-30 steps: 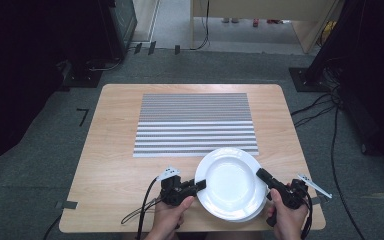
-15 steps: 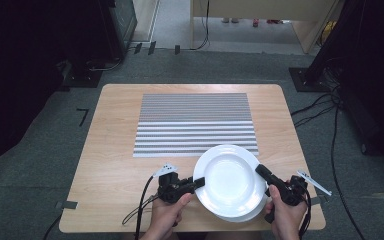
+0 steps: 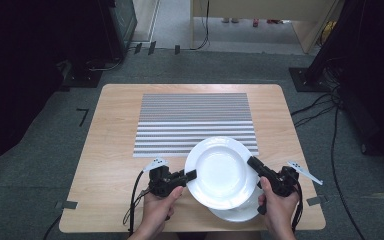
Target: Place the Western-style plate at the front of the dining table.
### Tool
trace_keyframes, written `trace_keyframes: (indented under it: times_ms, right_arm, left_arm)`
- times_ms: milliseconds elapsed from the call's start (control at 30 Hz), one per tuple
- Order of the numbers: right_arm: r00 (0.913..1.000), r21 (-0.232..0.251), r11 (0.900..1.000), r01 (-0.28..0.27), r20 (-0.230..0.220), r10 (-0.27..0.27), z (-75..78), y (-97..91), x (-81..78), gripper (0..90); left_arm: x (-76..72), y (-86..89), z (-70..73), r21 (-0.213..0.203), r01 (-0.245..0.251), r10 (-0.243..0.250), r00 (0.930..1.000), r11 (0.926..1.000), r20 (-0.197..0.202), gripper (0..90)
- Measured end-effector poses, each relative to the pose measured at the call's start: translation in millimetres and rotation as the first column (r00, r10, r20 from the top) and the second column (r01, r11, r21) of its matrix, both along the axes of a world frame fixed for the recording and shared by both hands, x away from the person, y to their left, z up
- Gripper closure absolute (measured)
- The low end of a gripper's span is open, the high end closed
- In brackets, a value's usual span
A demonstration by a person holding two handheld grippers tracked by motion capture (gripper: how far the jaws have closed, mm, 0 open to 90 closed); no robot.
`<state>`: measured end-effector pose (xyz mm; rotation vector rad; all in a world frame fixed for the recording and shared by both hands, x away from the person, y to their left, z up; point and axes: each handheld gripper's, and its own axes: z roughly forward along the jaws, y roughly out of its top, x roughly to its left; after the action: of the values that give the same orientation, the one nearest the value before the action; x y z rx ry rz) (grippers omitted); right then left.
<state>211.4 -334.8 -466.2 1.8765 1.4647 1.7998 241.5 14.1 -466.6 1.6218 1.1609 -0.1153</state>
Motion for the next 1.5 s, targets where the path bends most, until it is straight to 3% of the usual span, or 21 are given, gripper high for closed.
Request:
trace_keyframes:
  times_ms: [767, 1500]
  right_arm:
    - [0.9978, -0.058, 0.997, -0.052, 0.038, 0.054, 30.5, 31.5, 45.8, 79.8]
    - [0.9982, -0.074, 0.9955, -0.059, 0.009, 0.06, 38.5, 48.0, 89.0, 79.2]
  left_arm:
    - [34.7, 26.6, 21.8, 0.015, -0.061, 0.061, 0.9978, 0.998, 0.025, 69.8]
    - [74.7, 38.9, 28.0, 0.029, -0.107, 0.107, 0.9942, 0.9938, 0.012, 69.5]
